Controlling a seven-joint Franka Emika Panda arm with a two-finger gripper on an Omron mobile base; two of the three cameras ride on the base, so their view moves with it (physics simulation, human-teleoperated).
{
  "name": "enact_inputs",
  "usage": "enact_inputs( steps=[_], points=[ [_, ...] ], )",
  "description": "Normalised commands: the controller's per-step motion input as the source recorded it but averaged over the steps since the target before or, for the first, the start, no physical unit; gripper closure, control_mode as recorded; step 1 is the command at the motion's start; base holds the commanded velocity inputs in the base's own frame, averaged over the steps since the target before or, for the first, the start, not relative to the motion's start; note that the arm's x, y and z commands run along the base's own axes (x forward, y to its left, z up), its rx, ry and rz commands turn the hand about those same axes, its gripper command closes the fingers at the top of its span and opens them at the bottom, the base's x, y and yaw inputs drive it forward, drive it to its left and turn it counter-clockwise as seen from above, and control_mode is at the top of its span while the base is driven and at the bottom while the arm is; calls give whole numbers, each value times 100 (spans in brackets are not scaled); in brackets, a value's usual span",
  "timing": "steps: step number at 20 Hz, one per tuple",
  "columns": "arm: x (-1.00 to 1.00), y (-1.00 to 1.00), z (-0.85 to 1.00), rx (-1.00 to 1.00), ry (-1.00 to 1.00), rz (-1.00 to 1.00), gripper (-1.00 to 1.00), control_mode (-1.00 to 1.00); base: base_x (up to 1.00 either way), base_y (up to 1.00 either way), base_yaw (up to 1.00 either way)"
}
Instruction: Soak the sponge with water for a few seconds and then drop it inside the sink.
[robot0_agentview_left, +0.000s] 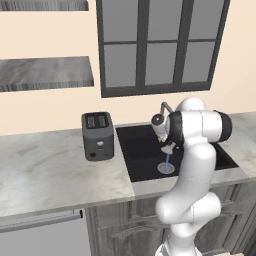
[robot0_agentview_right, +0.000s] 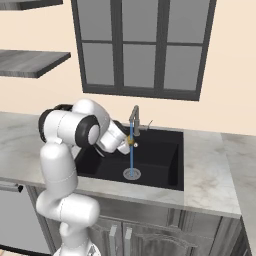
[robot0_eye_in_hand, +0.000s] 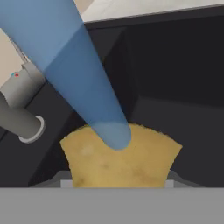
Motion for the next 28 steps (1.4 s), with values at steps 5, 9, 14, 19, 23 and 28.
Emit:
enact_inputs(
  steps=[5, 9, 14, 19, 23, 28],
  points=[
    [-6, 0, 0, 0, 0, 0, 100, -100, 0, 0, 0],
    [-8, 1, 0, 0, 0, 2, 100, -100, 0, 0, 0],
    [-43, 35, 4, 1, 0, 15, 100, -100, 0, 0, 0],
    [-39, 54, 26, 0, 4, 27, 100, -100, 0, 0, 0],
    [-8, 16, 64, 0, 22, 35, 100, -100, 0, 0, 0],
    [-7, 12, 76, 0, 23, 33, 100, -100, 0, 0, 0]
  ],
)
